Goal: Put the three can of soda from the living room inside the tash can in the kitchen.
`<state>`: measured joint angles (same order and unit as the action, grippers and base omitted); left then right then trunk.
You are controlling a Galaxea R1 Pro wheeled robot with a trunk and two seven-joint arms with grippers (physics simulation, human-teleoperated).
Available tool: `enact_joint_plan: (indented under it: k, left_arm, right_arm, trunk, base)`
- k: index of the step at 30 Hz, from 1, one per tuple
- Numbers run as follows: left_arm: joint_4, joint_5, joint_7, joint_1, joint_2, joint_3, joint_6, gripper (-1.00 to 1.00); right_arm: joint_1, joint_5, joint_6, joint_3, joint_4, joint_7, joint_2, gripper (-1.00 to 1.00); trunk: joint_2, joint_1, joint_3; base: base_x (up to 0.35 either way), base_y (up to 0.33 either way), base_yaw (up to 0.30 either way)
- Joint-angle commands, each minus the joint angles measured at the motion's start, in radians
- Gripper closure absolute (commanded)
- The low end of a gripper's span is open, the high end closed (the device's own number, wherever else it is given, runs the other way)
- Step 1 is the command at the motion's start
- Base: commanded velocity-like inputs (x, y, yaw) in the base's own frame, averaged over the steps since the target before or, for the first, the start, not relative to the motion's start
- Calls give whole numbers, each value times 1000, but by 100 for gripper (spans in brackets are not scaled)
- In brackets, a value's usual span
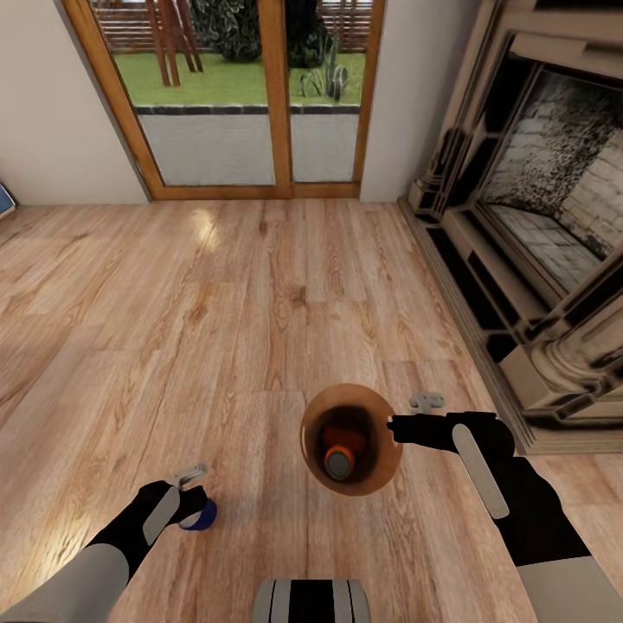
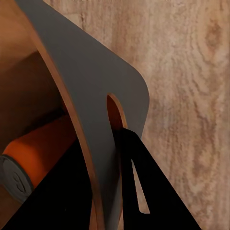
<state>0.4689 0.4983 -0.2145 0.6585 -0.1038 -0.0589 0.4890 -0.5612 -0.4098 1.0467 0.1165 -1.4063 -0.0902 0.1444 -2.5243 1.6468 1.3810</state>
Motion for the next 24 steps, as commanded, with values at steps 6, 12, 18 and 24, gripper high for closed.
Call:
enact_joint_plan:
  k: [6,12,18,24]
  left_arm:
    - [0,4,3,-2,4,5,9,100]
    - [10,4,6,-7,3,6,5,100]
    - [15,4,6,-8,4,6,0,100]
    - [70,5,6,-30,3,8,8,100]
  right_arm:
    - [0,-32,1,0,1,-5,0,100]
    - [-1,-32,1,1,3,-5,-1,100]
    - [-2,-31,1,2,5,-5,-2,100]
    - [-3,-31,1,2,7,-5,-2,100]
  trunk:
    - [0,0,0]
    - [1,-1,-12]
    - [2,-4,-35]
    - [3,-7,-58]
  base:
    - [0,0,0]
    - [0,0,0]
    - [0,0,0]
    - [0,0,0]
